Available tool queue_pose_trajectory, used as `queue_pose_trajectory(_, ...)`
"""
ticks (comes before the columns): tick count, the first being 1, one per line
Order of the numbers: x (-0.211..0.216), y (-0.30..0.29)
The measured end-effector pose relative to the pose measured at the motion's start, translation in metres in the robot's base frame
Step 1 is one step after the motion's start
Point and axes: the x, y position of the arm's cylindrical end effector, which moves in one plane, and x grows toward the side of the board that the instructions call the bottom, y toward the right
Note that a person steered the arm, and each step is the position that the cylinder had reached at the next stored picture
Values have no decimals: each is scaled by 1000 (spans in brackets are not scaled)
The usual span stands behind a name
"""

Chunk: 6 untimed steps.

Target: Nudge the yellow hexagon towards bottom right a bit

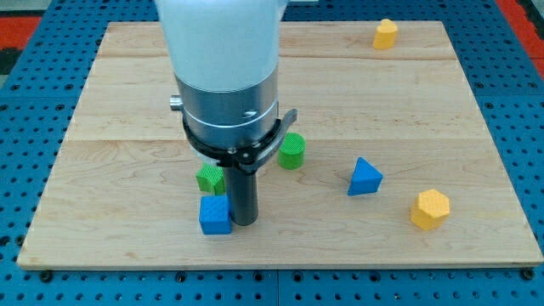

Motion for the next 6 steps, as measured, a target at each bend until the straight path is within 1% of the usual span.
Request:
queue_pose_trajectory(1,7,37)
queue_pose_trajectory(2,-17,102)
queue_pose_trajectory(3,-21,102)
queue_pose_trajectory(4,-14,115)
queue_pose_trajectory(5,-14,164)
queue_pose_trajectory(6,-14,198)
